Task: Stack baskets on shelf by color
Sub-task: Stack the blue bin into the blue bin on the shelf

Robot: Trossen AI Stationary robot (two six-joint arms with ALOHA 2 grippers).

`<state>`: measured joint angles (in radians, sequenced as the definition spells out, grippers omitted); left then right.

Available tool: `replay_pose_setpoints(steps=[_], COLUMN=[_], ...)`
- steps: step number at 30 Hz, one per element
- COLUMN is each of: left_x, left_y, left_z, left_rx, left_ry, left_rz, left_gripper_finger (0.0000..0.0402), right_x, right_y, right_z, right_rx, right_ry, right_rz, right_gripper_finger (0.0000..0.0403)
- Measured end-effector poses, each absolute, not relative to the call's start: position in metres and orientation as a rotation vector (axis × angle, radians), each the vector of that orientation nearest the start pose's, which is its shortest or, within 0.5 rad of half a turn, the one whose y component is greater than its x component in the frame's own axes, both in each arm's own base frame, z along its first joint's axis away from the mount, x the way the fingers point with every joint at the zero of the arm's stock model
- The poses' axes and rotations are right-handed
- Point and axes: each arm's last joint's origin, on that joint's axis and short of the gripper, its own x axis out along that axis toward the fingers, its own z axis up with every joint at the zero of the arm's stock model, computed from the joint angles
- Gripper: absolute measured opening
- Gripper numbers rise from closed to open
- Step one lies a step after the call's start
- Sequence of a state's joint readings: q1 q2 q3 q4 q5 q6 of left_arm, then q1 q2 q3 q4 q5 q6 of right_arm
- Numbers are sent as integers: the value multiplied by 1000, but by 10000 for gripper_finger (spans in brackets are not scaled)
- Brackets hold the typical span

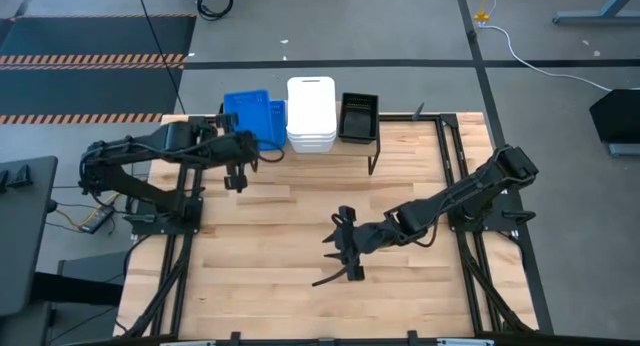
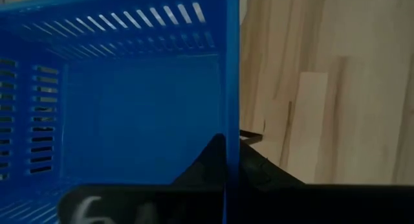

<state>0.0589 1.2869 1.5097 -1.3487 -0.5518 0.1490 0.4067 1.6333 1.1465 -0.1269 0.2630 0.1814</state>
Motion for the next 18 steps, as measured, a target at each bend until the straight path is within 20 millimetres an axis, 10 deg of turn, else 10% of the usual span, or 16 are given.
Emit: replay_pose_setpoints(steps=[18], left_x=[209], left_y=[41], left_z=[387], left_rx=[353], left_ry=[1151], left_rz=[401], left_gripper_finger=[8], right_x=[333], right_y=[135], right_z=[250], right_rx=[-16], right_ry=[590], right_rz=[82], right_gripper_finger=[173])
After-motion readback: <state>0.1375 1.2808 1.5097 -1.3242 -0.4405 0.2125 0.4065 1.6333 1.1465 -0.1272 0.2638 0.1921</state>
